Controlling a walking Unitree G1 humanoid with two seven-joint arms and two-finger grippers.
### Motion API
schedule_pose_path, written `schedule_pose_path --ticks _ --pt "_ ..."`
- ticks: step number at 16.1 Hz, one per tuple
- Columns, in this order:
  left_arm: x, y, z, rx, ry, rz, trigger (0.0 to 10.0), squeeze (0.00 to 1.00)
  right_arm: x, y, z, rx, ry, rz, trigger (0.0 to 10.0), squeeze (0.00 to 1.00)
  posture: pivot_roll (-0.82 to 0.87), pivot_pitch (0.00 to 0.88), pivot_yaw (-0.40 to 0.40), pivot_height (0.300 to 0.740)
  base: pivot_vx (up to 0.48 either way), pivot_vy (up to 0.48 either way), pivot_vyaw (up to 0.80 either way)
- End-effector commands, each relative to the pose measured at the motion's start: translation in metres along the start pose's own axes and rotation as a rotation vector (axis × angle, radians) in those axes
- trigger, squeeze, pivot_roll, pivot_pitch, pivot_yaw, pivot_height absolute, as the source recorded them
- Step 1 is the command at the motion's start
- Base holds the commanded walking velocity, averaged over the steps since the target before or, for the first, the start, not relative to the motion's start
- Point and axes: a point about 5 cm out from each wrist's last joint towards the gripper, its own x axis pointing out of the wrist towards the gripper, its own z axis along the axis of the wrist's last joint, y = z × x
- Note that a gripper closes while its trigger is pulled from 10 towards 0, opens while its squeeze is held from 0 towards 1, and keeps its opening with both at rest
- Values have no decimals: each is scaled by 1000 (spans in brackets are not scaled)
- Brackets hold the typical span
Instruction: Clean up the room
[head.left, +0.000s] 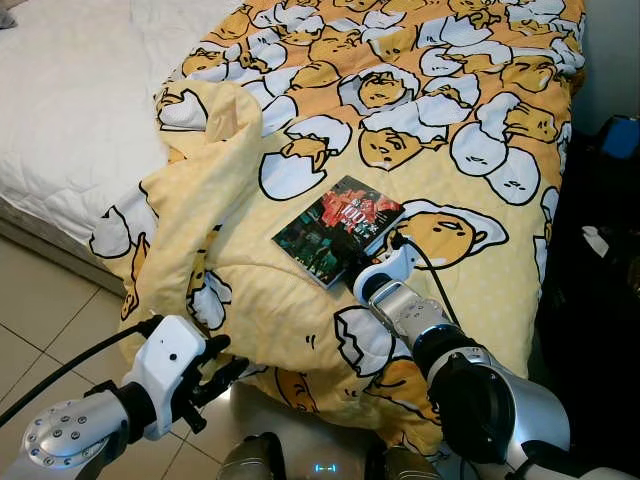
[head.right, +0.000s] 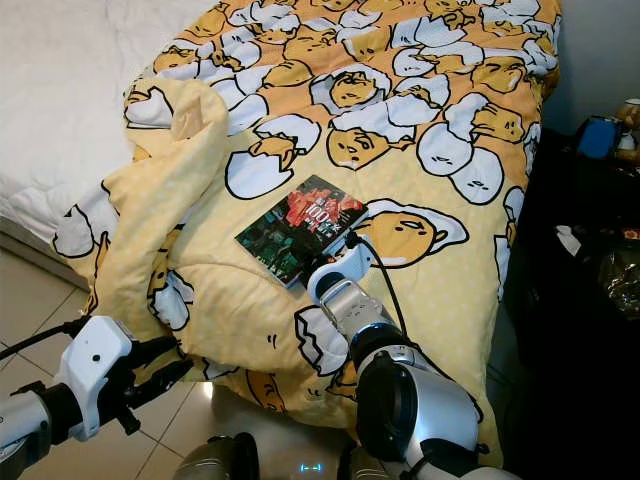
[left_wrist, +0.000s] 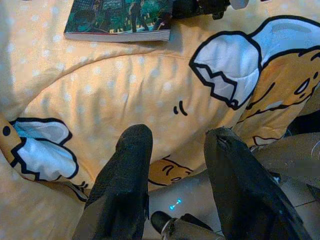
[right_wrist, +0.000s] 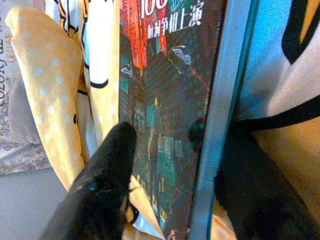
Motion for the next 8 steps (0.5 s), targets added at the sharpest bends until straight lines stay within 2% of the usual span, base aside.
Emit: schedule_pose_path --ticks 1,8 --pt "-1 -1 4 10 -11 0 10000 0 4 10 -4 -8 16 18 0 0 138 182 28 740 0 0 0" --pt "1 -1 6 13 -21 3 10000 0 4 11 -4 -18 19 22 0 0 142 173 23 740 0 0 0"
